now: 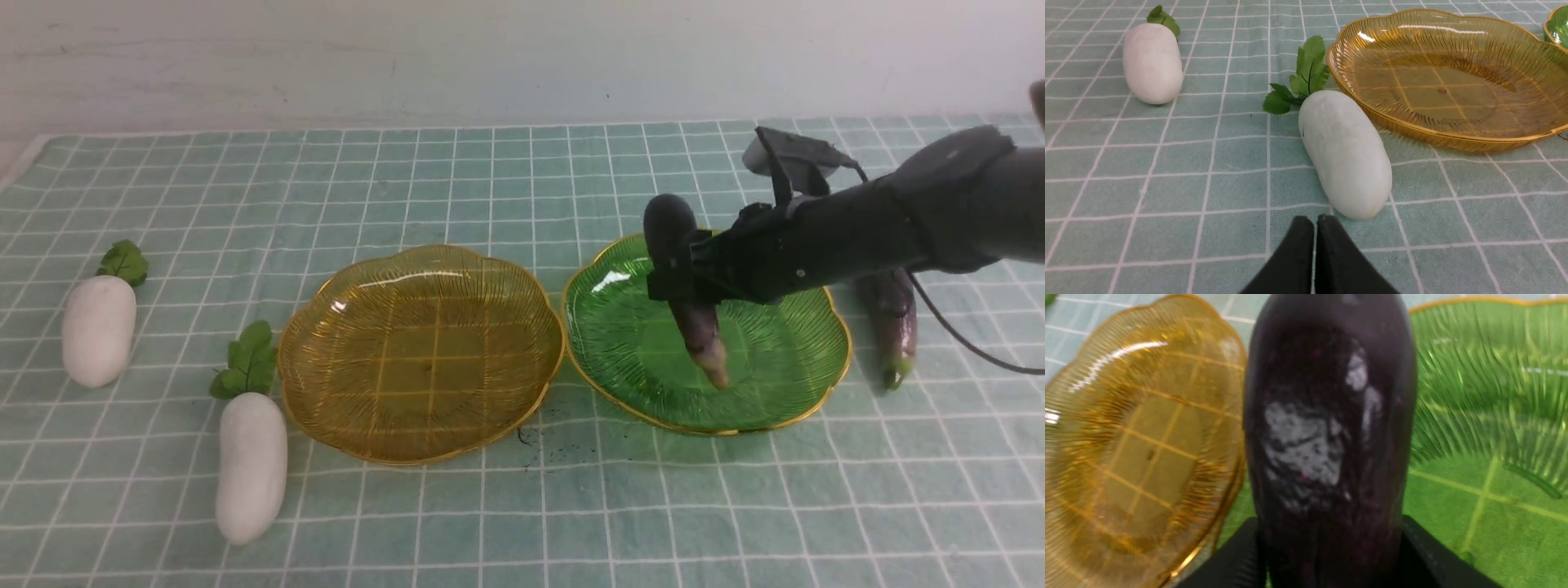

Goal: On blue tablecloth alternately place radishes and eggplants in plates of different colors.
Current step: 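Put the eggplants into the green plate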

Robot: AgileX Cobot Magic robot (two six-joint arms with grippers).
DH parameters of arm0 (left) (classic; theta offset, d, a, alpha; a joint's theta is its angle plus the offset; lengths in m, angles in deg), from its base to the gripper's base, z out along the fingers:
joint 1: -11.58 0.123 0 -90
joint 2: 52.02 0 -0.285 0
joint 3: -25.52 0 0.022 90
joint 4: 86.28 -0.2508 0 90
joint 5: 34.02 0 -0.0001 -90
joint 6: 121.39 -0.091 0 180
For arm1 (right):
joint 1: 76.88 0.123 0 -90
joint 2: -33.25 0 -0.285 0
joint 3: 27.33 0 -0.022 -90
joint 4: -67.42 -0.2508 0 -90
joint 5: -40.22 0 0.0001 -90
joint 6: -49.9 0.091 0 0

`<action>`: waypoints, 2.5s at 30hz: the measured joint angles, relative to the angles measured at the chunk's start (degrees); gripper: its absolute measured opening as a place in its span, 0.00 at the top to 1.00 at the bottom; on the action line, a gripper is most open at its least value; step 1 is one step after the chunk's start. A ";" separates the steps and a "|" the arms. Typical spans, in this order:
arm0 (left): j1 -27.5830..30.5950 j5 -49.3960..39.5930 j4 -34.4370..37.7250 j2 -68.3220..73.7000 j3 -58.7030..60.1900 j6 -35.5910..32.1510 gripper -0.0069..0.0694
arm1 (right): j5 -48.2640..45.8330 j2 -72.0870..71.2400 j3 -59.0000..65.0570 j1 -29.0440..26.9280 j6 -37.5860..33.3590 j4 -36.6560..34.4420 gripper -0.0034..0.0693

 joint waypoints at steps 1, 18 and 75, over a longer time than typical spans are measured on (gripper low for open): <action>0.00 0.00 0.00 0.00 0.00 0.00 0.92 | -0.09 0.12 0.00 0.00 0.00 0.37 0.26; 0.00 0.00 0.00 0.00 0.00 0.00 0.92 | -20.81 -2.76 -11.03 -12.11 12.16 13.65 0.16; 0.00 0.00 0.00 0.00 0.00 0.00 0.92 | -33.06 9.68 -29.87 -11.53 36.42 29.64 0.58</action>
